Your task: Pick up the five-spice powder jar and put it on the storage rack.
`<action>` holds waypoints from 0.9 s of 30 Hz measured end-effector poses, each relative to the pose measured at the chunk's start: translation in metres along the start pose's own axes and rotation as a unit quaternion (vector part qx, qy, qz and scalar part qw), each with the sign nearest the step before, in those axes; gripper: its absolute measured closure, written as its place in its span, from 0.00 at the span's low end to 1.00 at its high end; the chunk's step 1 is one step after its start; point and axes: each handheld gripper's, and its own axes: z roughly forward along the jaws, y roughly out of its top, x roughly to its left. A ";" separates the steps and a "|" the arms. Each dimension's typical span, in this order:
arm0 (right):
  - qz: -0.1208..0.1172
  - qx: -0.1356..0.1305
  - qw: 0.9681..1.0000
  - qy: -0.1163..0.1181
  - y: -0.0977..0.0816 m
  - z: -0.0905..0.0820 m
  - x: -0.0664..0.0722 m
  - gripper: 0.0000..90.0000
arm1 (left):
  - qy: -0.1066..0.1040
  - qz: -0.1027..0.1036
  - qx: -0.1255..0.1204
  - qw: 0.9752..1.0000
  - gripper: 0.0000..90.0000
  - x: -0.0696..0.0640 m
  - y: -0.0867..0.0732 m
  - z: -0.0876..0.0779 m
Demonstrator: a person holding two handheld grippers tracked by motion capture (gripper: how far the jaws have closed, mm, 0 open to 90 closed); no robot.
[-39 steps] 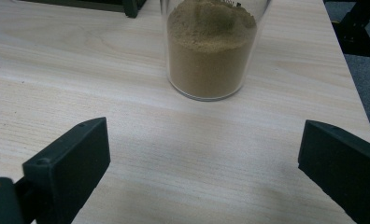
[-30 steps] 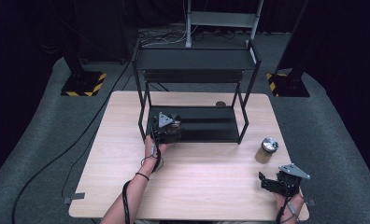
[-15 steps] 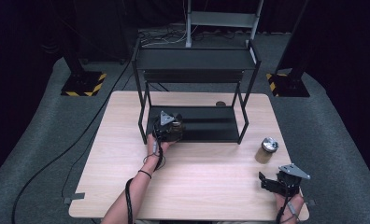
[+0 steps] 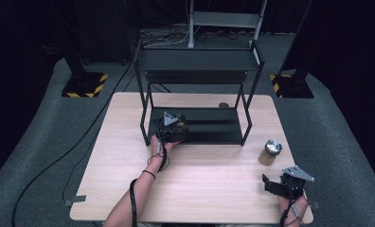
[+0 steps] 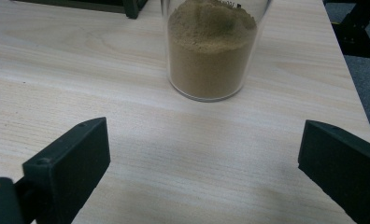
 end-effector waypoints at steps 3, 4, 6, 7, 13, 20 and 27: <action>0.000 0.000 1.000 0.000 0.000 0.000 0.000 0.01 | 0.002 -0.001 0.002 1.000 0.35 0.000 -0.001 0.003; 0.000 0.000 1.000 0.000 0.000 0.000 0.000 0.01 | 0.003 -0.003 0.002 1.000 0.35 0.000 -0.001 0.004; 0.000 0.000 1.000 0.001 0.000 0.000 0.000 0.01 | 0.003 -0.004 0.003 1.000 0.35 0.000 -0.001 0.005; 0.000 0.000 1.000 0.001 0.000 0.000 0.000 0.01 | 0.004 -0.003 0.004 1.000 0.35 0.000 0.000 0.006; 0.000 -0.001 1.000 0.001 0.000 0.000 0.000 0.01 | 0.005 -0.003 0.002 1.000 0.35 0.000 0.000 0.009; 0.000 -0.001 1.000 0.001 0.000 0.000 0.000 0.01 | 0.007 -0.003 -0.003 1.000 0.35 -0.002 -0.003 0.012; -0.001 0.000 1.000 0.000 0.000 0.000 0.000 0.01 | 0.008 0.004 -0.020 1.000 0.35 -0.004 -0.012 0.013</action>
